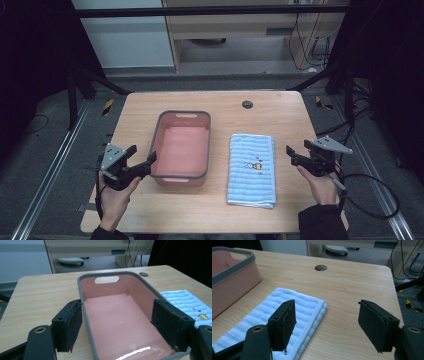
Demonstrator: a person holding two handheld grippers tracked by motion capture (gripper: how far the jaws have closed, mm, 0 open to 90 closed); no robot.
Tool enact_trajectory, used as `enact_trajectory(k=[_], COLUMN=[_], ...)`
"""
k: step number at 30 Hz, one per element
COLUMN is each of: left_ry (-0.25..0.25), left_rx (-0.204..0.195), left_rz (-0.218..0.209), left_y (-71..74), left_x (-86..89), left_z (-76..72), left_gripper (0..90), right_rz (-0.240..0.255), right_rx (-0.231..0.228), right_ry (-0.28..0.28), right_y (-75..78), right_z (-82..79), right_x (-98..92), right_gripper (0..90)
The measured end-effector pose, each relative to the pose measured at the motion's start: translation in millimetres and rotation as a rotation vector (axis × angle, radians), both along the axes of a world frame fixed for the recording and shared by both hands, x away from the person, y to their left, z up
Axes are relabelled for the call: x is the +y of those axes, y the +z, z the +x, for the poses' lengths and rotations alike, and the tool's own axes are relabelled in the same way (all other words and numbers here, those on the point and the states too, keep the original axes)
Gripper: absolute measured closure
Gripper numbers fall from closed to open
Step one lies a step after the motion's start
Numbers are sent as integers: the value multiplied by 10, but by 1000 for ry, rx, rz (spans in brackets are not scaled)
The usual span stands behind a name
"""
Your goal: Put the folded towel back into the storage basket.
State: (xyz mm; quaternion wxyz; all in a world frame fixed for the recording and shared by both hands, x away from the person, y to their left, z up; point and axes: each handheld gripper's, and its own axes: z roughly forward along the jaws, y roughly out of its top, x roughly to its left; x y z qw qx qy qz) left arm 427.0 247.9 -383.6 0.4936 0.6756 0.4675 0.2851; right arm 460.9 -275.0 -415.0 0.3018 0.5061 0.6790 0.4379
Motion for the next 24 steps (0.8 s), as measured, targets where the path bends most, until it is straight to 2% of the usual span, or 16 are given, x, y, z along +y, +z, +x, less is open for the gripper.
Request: enact_trajectory(k=[6, 7, 8, 11, 13, 24], left_ry=[-49, -49, -67, -82, -105, -169], left_rx=[-10, -10, -12, -14, -15, -16], left_rz=[-6, -6, -9, -8, -2, 4], left_y=[59, 59, 71, 76, 76, 16], left_x=[-256, -256, -335, -405, -531, -930], left_z=[20, 20, 22, 22, 32, 45], left_gripper=[257, 260, 262, 269, 276, 295], right_rz=[18, 20, 19, 19, 22, 4], right_rx=[-8, -11, -12, -11, -11, -10], right_ry=[16, 16, 18, 26, 30, 34], right_y=[84, 96, 109, 140, 158, 138], right_z=[38, 48, 57, 81, 99, 170], right_x=[26, 33, 40, 62, 77, 140], right_gripper=[343, 351, 358, 413, 438, 477])
